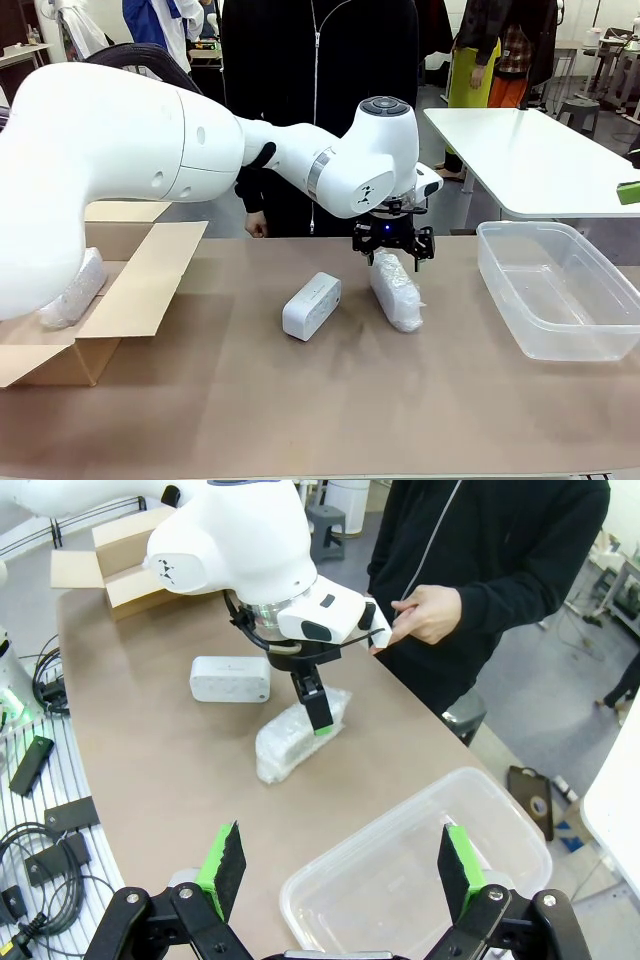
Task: Separate and place wrapped and unwrapped clocks.
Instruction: Pick up the Digital clock indicated by the person.
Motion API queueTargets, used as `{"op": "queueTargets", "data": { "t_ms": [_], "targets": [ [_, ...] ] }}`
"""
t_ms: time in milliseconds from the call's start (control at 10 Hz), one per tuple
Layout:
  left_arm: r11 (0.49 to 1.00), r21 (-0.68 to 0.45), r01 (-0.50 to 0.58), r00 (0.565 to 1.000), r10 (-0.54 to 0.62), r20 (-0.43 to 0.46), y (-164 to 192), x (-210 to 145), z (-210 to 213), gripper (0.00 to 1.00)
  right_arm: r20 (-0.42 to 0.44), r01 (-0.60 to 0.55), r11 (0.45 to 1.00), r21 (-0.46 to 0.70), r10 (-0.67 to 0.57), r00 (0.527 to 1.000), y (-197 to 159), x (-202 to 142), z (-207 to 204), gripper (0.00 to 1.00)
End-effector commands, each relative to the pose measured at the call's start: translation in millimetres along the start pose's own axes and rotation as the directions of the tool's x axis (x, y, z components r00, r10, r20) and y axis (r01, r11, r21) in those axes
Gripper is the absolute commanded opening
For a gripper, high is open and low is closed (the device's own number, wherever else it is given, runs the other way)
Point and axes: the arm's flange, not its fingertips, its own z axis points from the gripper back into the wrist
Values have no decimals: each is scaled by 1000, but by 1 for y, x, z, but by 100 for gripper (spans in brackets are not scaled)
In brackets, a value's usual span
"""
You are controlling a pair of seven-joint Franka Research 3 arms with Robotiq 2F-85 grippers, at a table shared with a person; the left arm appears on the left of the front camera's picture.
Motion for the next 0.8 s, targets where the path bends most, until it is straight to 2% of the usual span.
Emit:
{"op": "queueTargets", "data": {
  "t_ms": [0,200,700],
  "targets": [
    [997,65,-34,999,34,4,-2,6,0,100,23,-8,1000,19,8,1000,-2,0,-2,100],
    [990,112,-84,995,89,-43,3,5,-9,100,23,-8,1000,19,8,1000,-2,0,-2,100],
    [993,55,-108,989,113,-97,4,7,-23,100,23,-8,1000,19,8,1000,-2,0,-2,100]
  ]
}}
